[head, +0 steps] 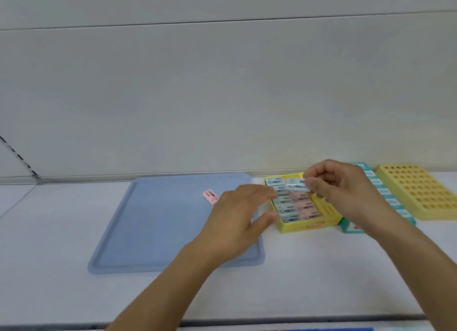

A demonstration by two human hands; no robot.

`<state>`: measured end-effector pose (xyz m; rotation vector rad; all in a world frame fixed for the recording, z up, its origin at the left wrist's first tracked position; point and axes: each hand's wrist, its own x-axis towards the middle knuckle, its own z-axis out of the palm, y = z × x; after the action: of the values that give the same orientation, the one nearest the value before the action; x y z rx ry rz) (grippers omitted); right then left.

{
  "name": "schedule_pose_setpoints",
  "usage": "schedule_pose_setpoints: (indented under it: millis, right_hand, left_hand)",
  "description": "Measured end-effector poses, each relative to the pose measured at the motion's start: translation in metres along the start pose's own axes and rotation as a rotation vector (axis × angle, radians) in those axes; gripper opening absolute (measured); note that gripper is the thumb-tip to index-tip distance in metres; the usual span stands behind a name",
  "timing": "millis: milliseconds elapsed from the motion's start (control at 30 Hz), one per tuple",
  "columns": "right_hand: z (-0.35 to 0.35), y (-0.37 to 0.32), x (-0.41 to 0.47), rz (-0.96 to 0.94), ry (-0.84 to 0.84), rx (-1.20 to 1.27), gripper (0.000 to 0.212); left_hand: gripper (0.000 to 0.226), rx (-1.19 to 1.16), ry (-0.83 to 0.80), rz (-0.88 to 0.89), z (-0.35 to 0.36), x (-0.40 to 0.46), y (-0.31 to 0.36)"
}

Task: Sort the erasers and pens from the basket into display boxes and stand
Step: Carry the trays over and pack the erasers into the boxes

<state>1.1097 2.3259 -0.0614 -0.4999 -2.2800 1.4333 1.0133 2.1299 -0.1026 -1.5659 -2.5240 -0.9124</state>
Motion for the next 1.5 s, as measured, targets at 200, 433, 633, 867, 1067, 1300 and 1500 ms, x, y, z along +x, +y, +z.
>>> schedule_pose_setpoints:
  millis: [200,433,633,867,1067,1300,1500]
  right_hand:
    - [-0.004,0.011,-0.011,0.103,-0.178,-0.214,0.013]
    - [0.001,0.006,-0.006,0.180,-0.225,-0.315,0.012]
    - [0.015,0.006,-0.012,0.110,-0.191,-0.442,0.015]
    - [0.021,0.015,-0.024,-0.150,-0.105,-0.772,0.016]
    - [0.023,0.024,-0.044,-0.429,-0.073,-1.050,0.039]
    - [0.036,0.030,-0.062,-0.279,-0.299,-1.097,0.079]
    - [0.044,0.019,-0.041,-0.150,-0.377,-0.874,0.093]
  left_hand:
    - [0.058,0.276,-0.182,0.167,0.007,0.007,-0.014]
    - [0.062,0.356,-0.187,0.207,0.009,0.010,-0.009]
    - [0.062,0.242,-0.132,0.149,0.015,0.007,-0.009]
    - [0.061,0.196,-0.140,0.121,0.017,0.008,-0.007]
    - [0.048,0.285,-0.023,0.198,0.023,0.009,-0.007]
    - [0.060,0.119,-0.185,0.087,0.018,0.001,-0.010]
    - [0.068,-0.324,-0.205,-0.121,0.015,-0.002,-0.007]
